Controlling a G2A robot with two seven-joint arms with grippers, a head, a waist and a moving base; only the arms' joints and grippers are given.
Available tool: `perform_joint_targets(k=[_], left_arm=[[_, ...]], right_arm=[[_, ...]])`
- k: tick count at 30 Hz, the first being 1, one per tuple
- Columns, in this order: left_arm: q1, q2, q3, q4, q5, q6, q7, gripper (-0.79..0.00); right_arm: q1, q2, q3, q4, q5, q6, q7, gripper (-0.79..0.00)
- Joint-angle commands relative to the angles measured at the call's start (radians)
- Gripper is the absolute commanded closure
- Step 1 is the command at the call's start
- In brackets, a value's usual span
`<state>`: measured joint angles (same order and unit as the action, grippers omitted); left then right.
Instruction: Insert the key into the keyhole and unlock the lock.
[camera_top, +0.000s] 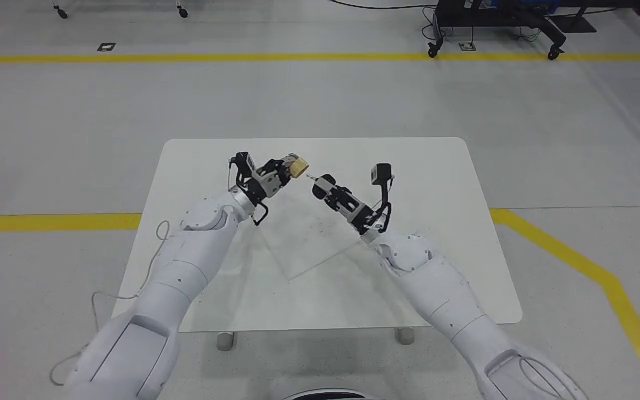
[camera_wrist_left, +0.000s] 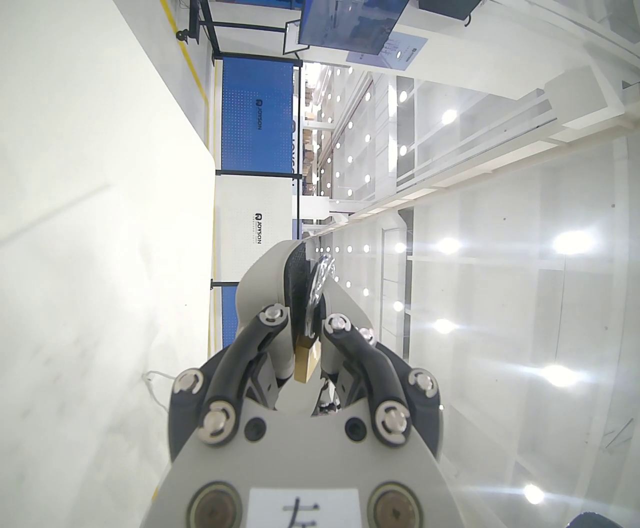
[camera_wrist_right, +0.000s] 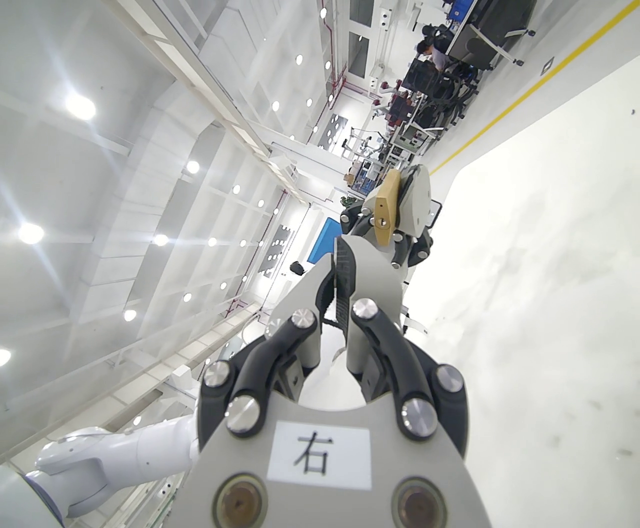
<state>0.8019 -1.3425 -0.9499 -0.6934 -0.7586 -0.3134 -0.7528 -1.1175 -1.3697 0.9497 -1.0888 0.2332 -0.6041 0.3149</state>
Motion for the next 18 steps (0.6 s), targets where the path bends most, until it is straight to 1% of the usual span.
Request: perform_joint_targets(k=[1, 4, 8, 13, 18], left_arm=[[0.008, 0.003, -0.010, -0.014, 0.003, 0.008, 0.004, 0.000], [0.019, 0.005, -0.020, -0.037, 0.018, 0.008, 0.005, 0.000], [0.033, 0.008, -0.026, -0.063, 0.061, -0.016, 0.010, 0.000], [0.049, 0.012, -0.034, -0.089, 0.113, -0.055, 0.017, 0.000], [0.062, 0.014, -0.045, -0.110, 0.145, -0.064, 0.038, 0.000]], right_arm=[[-0.009, -0.001, 0.001, -0.001, 0.019, 0.008, 0.009, 0.000], [-0.015, -0.004, 0.007, 0.008, 0.049, 0.014, 0.016, 0.000], [-0.010, -0.009, 0.011, 0.022, 0.097, 0.039, 0.031, 0.000], [0.001, -0.017, 0.005, 0.034, 0.104, 0.062, 0.037, 0.000], [0.003, -0.023, 0.007, 0.038, 0.117, 0.057, 0.047, 0.000]])
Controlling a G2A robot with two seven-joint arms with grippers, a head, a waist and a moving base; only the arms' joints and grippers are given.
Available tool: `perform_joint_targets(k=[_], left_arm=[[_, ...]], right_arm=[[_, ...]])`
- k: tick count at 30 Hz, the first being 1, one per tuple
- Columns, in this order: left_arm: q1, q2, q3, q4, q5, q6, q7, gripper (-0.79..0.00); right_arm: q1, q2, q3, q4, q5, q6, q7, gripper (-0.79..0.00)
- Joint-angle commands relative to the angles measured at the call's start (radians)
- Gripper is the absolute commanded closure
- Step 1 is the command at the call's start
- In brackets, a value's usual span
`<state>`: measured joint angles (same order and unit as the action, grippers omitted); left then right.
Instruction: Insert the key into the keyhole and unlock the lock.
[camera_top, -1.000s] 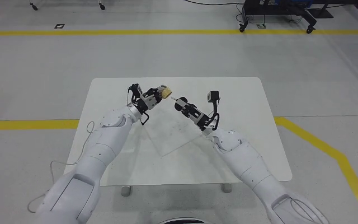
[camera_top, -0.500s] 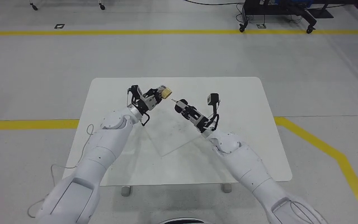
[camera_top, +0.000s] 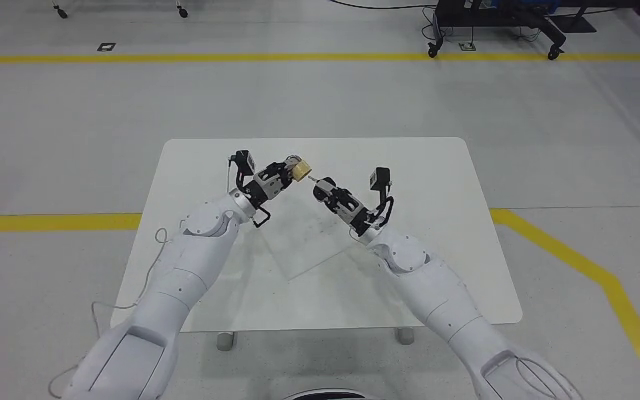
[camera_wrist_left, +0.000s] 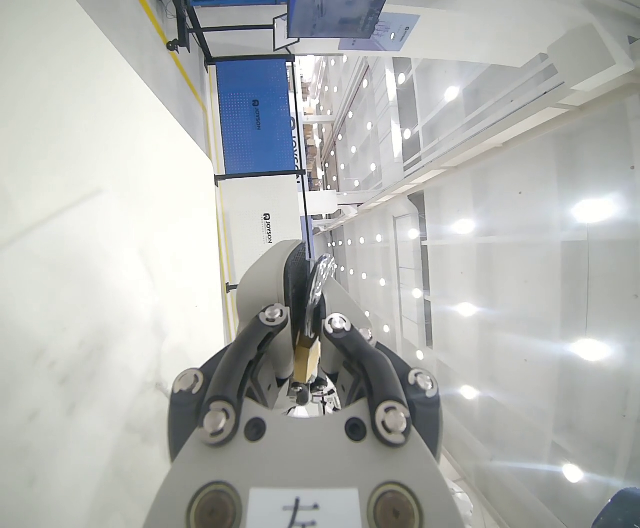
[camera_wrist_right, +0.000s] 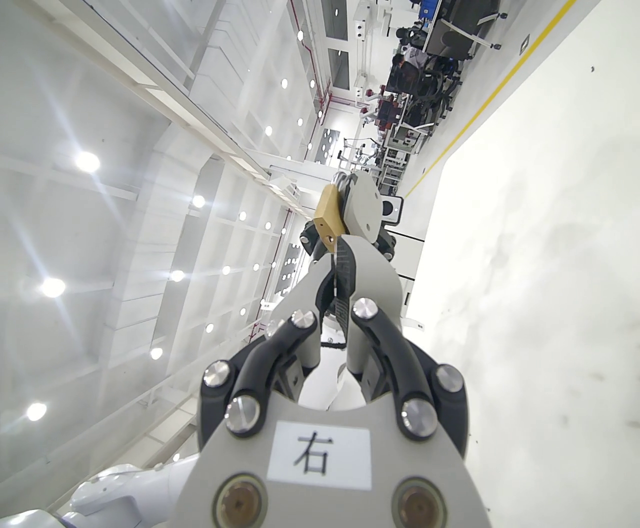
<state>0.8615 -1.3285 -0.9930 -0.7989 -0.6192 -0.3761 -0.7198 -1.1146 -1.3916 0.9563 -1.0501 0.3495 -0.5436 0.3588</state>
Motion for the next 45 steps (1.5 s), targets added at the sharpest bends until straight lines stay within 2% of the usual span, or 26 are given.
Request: perform_joint_targets(k=[1, 27, 45], left_arm=[[0.005, 0.000, -0.004, -0.008, 0.010, -0.001, 0.008, 0.000], [0.040, -0.002, -0.041, -0.059, 0.094, -0.010, 0.028, 0.000], [0.033, -0.012, -0.057, -0.042, 0.084, 0.034, 0.020, 0.000]], right_arm=[[-0.001, -0.001, 0.002, 0.000, 0.001, -0.006, 0.006, 0.000], [0.004, -0.020, 0.014, 0.016, -0.047, -0.001, -0.014, 0.000], [-0.020, -0.036, 0.011, 0.003, -0.154, -0.036, -0.128, 0.000]])
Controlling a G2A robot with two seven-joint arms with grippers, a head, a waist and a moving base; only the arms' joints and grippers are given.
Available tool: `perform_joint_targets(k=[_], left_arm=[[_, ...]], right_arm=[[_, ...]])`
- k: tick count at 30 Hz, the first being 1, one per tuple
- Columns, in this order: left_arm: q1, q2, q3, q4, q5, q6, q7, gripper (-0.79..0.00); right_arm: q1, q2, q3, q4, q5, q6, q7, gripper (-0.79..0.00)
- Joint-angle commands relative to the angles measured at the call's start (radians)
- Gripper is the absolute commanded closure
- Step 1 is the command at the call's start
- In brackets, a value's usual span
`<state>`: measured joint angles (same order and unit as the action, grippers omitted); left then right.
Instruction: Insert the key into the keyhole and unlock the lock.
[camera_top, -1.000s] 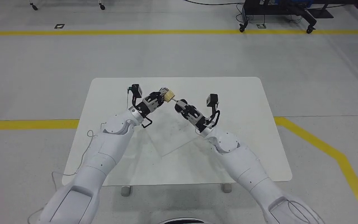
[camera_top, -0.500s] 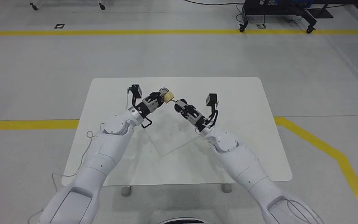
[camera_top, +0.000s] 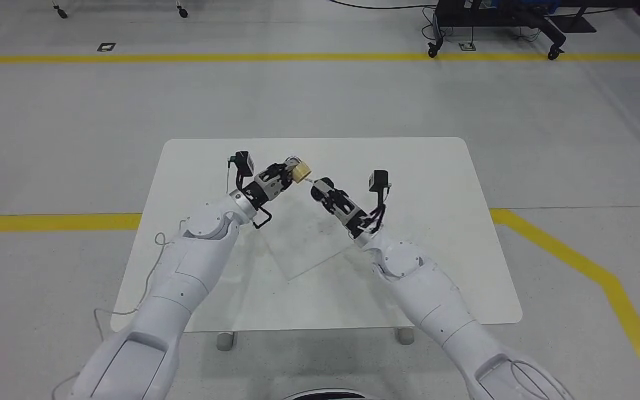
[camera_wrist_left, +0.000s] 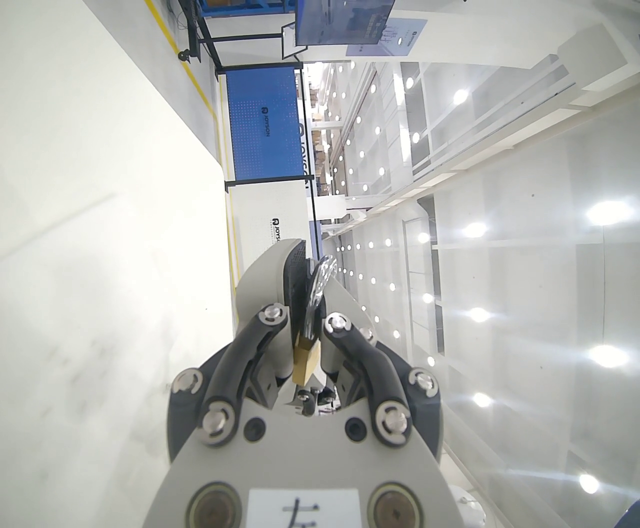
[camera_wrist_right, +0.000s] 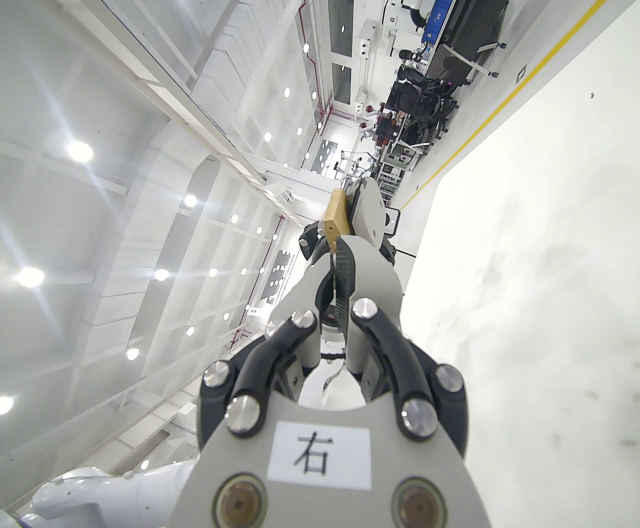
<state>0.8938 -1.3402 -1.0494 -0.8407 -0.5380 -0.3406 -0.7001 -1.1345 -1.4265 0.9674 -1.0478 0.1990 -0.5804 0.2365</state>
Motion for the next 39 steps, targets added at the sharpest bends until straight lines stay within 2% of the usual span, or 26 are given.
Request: perform_joint_targets(k=[1, 14, 30, 39], left_arm=[[0.001, -0.001, -0.001, 0.000, 0.005, -0.002, 0.000, 0.000], [0.004, -0.005, -0.006, -0.005, 0.034, -0.010, -0.008, 0.000], [-0.004, -0.012, -0.022, 0.011, 0.013, 0.043, -0.016, 0.000], [-0.009, -0.016, -0.032, 0.024, -0.013, 0.087, -0.025, 0.000]], right_arm=[[0.001, -0.002, -0.001, 0.002, -0.008, 0.002, -0.011, 0.000], [0.005, -0.014, 0.003, 0.009, -0.062, 0.003, -0.063, 0.000], [-0.003, -0.033, -0.018, 0.013, -0.168, -0.001, -0.150, 0.000], [-0.021, -0.047, -0.015, 0.011, -0.279, -0.038, -0.338, 0.000]])
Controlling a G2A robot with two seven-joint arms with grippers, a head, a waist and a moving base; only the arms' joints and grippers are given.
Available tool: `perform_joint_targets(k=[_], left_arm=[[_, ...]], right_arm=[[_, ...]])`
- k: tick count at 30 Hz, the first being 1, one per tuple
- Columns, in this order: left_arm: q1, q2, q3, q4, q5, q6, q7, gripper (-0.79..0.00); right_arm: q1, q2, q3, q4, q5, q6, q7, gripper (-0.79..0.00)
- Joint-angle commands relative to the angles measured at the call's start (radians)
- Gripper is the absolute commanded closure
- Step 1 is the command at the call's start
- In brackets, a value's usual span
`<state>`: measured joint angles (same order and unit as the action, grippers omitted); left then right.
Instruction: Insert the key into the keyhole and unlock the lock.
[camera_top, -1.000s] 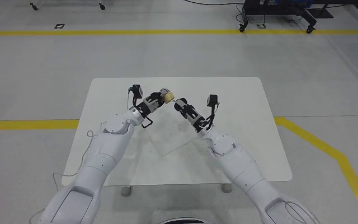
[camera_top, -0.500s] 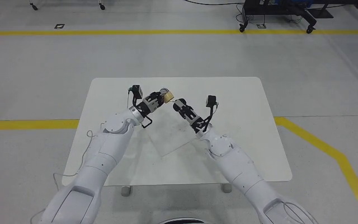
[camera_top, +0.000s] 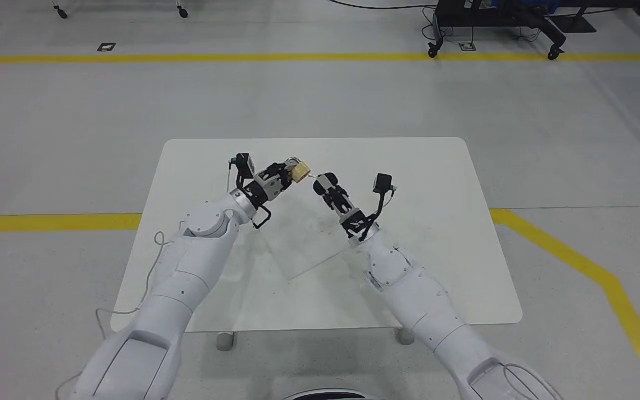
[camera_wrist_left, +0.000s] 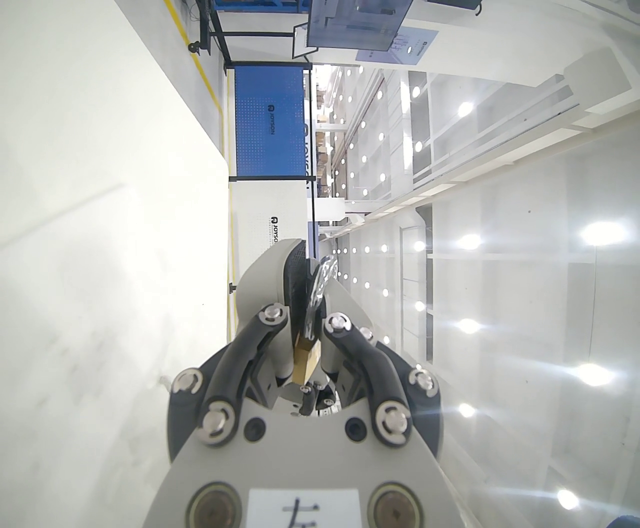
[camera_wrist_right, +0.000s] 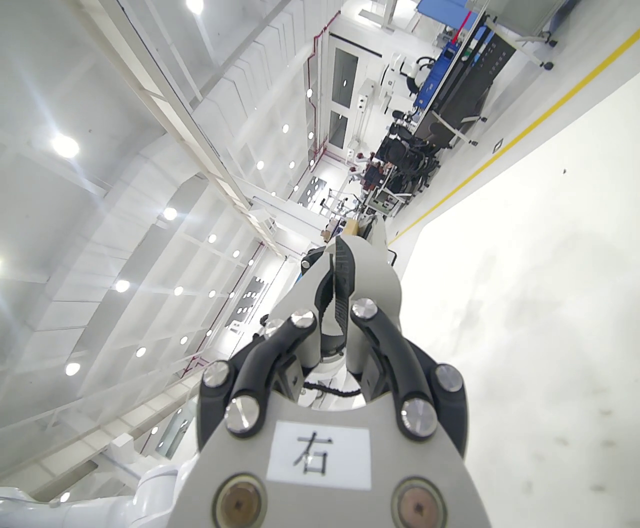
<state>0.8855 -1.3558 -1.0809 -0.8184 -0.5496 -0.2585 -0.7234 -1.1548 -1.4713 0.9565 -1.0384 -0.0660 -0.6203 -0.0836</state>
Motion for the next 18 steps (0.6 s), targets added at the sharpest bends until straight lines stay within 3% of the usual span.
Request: perform_joint_targets(k=[1, 8, 18], left_arm=[[-0.002, -0.001, -0.001, 0.002, -0.003, 0.008, -0.003, 0.000], [-0.005, -0.004, -0.003, 0.009, -0.003, 0.019, -0.014, 0.000], [-0.010, -0.008, -0.009, 0.020, -0.008, 0.030, -0.027, 0.000]], right_arm=[[-0.001, -0.005, -0.009, 0.003, -0.026, 0.003, -0.031, 0.000], [0.011, -0.026, -0.036, 0.028, -0.107, 0.032, -0.127, 0.000], [0.028, -0.044, -0.034, 0.069, -0.109, 0.021, -0.156, 0.000]])
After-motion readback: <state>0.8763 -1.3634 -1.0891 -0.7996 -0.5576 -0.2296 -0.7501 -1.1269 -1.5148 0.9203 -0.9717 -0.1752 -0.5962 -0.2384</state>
